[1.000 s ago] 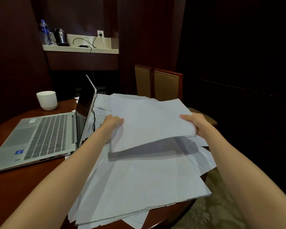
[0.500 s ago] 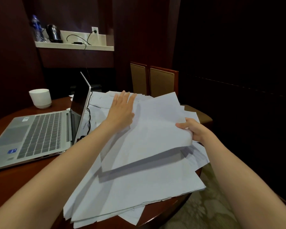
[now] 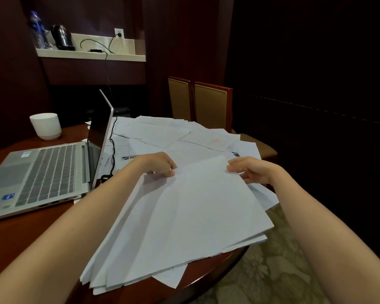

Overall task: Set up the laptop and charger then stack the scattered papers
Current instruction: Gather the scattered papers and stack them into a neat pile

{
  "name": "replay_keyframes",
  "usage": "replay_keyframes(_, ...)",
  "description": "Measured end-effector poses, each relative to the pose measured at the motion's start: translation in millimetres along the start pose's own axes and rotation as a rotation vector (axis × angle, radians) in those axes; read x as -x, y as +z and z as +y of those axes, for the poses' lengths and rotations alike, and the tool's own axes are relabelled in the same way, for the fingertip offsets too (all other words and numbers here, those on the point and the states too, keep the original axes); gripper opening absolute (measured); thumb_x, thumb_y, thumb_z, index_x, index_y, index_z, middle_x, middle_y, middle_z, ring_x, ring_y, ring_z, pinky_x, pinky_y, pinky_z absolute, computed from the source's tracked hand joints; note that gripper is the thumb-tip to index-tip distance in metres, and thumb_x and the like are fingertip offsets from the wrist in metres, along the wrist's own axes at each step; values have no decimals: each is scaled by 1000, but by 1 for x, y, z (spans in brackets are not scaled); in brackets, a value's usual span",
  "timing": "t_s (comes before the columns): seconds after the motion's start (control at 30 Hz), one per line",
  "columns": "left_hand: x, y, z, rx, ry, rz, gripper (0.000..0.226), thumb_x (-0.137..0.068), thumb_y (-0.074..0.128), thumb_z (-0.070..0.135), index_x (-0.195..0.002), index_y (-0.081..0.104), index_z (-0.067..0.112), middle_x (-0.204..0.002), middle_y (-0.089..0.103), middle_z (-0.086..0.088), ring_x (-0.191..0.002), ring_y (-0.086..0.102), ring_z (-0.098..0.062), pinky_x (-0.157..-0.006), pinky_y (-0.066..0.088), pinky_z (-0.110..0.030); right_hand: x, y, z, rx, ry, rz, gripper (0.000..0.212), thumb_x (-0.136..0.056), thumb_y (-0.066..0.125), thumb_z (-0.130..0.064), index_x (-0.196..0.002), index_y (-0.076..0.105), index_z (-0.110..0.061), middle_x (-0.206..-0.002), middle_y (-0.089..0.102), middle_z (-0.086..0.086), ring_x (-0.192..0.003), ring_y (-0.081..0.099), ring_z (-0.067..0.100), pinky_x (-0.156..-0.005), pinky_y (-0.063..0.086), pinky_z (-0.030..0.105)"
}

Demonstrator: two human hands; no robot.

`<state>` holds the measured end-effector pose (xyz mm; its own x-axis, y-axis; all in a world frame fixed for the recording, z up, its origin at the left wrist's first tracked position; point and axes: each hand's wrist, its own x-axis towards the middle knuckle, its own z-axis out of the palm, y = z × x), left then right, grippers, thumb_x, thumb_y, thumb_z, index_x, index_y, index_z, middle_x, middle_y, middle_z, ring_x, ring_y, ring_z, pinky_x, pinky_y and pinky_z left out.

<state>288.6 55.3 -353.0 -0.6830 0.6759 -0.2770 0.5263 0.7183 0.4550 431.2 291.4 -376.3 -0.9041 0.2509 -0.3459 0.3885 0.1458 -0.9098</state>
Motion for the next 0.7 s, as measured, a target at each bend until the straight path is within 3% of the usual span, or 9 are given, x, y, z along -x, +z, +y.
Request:
replay_keyframes(0.07,-1,5,-3,-47,-23,-16,19,-89,55,8,-101,65,19,-74,51,2,-65,46,-15,-54,36,-20,-3,5,0,87,30,75,26,-87,64,-18,-110,61,-7,-96,66,6,-62,61,14,-53,52,20)
replay_keyframes(0.13,-4,8,-6,-30,-41,-48,21,-86,59,6,-100,64,20,-78,53,0,-64,49,-14,-57,40,-21,-3,9,0,231,102,116,17,-86,65,-20,-89,62,-4,-75,63,7,-47,55,13,-44,45,21)
replay_keyframes(0.23,-7,10,-6,-33,-43,-56,32,-83,64,9,-111,60,23,-78,49,4,-67,48,-13,-56,39,-19,-1,14,-3,400,211,81,30,-87,65,-22,-65,53,-6,-49,55,4,-35,46,13,-40,32,20)
replay_keyframes(0.3,-9,11,-5,-72,-39,-41,35,-83,65,15,-116,58,22,-77,47,7,-73,48,-13,-58,39,-20,-2,15,-5,465,241,95,27,-85,67,-22,-66,56,-6,-49,57,3,-36,49,12,-41,34,19)
replay_keyframes(0.4,-8,12,-2,-60,-45,-63,36,-85,64,32,-120,57,21,-79,48,5,-83,50,-14,-73,43,-25,-5,21,-13,442,225,191,15,-83,68,-12,-88,61,1,-62,61,10,-37,58,15,-42,50,21)
replay_keyframes(0.47,-6,13,2,-86,-57,-120,47,-82,65,42,-123,52,23,-94,52,4,-102,49,-18,-86,43,-30,-9,27,-18,411,204,232,15,-84,65,-4,-95,59,3,-66,60,13,-35,59,17,-44,55,24)
replay_keyframes(0.57,-4,17,10,-249,-74,-192,70,-74,73,43,-131,40,20,-118,47,3,-117,47,-22,-100,42,-35,-12,36,-26,432,236,221,6,-86,61,-1,-87,61,5,-69,64,15,-38,62,19,-48,56,25)
replay_keyframes(0.63,-6,22,11,-316,-80,-199,72,-71,76,43,-127,41,15,-123,49,-1,-113,50,-25,-97,44,-35,-17,40,-27,443,242,284,9,-86,58,0,-78,58,3,-67,63,14,-39,62,19,-51,55,26)
replay_keyframes(0.7,-6,25,9,-327,-44,-187,48,-72,75,42,-100,49,12,-100,53,0,-93,51,-22,-79,42,-28,-26,41,-26,510,185,434,12,-84,58,-4,-72,53,-2,-63,59,10,-46,58,20,-56,52,26)
